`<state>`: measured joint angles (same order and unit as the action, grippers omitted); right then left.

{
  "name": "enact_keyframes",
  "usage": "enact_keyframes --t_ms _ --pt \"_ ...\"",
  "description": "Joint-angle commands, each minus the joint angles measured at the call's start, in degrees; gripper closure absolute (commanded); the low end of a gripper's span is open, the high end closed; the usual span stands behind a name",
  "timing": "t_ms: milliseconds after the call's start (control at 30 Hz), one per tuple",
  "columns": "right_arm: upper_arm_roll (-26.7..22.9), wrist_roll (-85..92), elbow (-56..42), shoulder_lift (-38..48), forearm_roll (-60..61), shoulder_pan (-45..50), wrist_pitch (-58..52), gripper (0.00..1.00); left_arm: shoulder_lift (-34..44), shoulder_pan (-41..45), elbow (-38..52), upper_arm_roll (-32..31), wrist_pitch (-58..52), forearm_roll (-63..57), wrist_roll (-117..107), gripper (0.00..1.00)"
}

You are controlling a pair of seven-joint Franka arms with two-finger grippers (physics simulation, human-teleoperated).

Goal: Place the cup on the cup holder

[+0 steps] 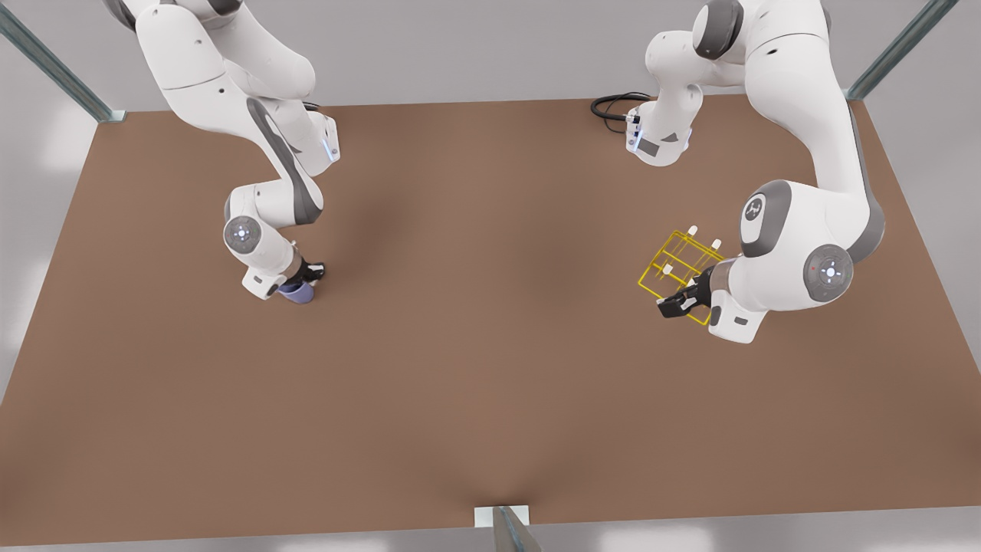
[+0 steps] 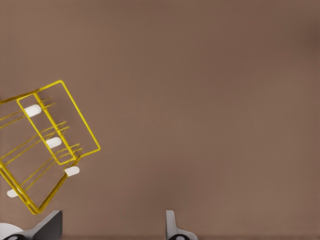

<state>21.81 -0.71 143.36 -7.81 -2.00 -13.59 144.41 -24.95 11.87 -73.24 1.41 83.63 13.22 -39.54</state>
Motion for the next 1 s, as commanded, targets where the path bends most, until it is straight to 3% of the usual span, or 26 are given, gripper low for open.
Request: enact_keyframes --t_ms 0,133,333,400,600,967 --pt "-0.01 -0.87 -0.01 0.25 -1.17 0.14 0.08 0.79 0.07 0.08 0.03 -0.01 -0.05 -0.03 -0.01 0.0" --pt "-0.01 -0.96 0.79 1.13 -1.26 0.14 0.17 0.79 0.07 0.08 0.03 -0.01 -0.05 -0.03 -0.1 0.0" --pt "1.31 -1.4 0.26 10.36 -1.17 0.31 -10.9 0.79 -0.01 0.52 -0.06 -0.01 -0.05 -0.03 -0.19 0.0" --pt "1.48 -2.72 -4.48 9.74 -0.29 1.98 -15.47 0.79 -0.01 0.35 0.2 -0.09 0.21 0.41 -0.19 0.0" --pt "2.45 -9.48 -23.02 -3.96 12.71 13.49 -17.85 0.79 -0.63 1.22 1.61 -0.27 9.53 -2.84 0.16 0.0" --pt "2.8 -13.43 -50.53 -28.92 34.07 28.35 -6.77 0.79 0.95 4.21 3.37 -0.27 3.03 -8.73 8.69 0.0"
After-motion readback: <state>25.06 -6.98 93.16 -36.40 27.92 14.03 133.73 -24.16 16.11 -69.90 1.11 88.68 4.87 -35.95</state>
